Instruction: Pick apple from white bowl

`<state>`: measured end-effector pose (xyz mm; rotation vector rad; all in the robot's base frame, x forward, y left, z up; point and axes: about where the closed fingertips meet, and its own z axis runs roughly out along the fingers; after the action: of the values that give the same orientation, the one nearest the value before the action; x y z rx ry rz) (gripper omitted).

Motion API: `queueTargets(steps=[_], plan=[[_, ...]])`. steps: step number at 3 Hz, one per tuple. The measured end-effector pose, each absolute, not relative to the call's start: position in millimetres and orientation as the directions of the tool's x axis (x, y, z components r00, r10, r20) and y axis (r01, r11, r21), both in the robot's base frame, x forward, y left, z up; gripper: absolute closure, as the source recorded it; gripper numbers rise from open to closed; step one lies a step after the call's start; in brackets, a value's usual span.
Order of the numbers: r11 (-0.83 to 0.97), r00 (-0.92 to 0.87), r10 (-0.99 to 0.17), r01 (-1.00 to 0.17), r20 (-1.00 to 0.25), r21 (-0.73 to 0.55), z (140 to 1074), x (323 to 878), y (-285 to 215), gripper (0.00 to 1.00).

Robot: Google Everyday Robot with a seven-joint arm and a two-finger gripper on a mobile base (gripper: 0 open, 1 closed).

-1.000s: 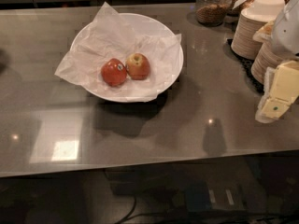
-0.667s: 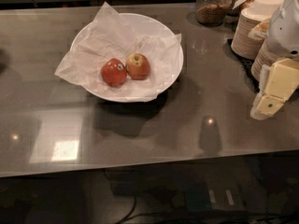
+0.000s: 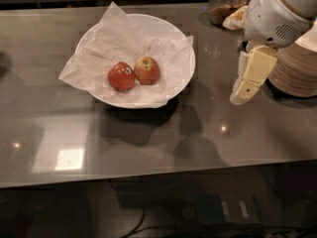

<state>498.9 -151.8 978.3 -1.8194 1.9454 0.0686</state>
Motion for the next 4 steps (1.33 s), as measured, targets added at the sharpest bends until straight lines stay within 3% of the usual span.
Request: queueTargets(steps=[1, 3, 4], plan=[[0.032, 0.106, -0.882, -0.959, -0.459, -0.283, 982.2, 525.7, -113.2, 0.00], [0.023, 0.126, -0.862, -0.958, -0.492, -0.285, 979.1, 535.2, -103.0, 0.00], [-0.009, 0.154, -0.819, -0.967, -0.553, -0.255, 959.3, 558.6, -72.5, 0.00]])
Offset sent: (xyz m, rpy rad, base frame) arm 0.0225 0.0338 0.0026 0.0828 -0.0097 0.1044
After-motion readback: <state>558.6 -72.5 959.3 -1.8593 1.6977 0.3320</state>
